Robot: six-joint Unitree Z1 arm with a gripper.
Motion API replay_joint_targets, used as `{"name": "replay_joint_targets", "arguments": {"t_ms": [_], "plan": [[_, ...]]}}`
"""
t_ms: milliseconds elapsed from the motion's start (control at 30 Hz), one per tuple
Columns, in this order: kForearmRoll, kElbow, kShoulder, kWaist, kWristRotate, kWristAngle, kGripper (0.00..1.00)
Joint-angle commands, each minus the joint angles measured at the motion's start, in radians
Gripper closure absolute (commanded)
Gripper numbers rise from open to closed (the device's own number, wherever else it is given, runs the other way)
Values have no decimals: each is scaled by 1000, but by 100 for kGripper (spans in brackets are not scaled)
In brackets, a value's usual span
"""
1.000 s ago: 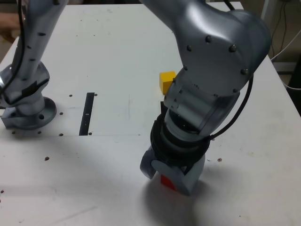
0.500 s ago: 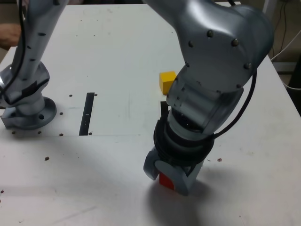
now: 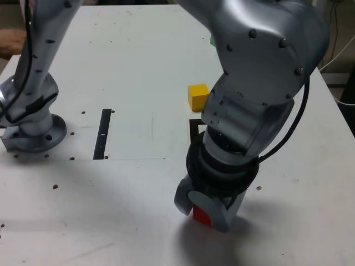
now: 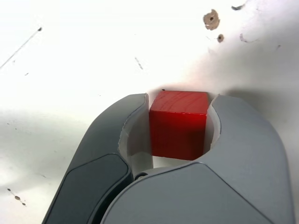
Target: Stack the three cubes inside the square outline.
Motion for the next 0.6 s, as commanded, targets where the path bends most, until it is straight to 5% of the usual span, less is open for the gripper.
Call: {"name": "replay_joint_targets", "arguments": {"t_ms": [0, 567], "plan": [[9, -11, -1, 10, -2, 4, 81], [27, 91, -157, 163, -47, 62, 80]]}}
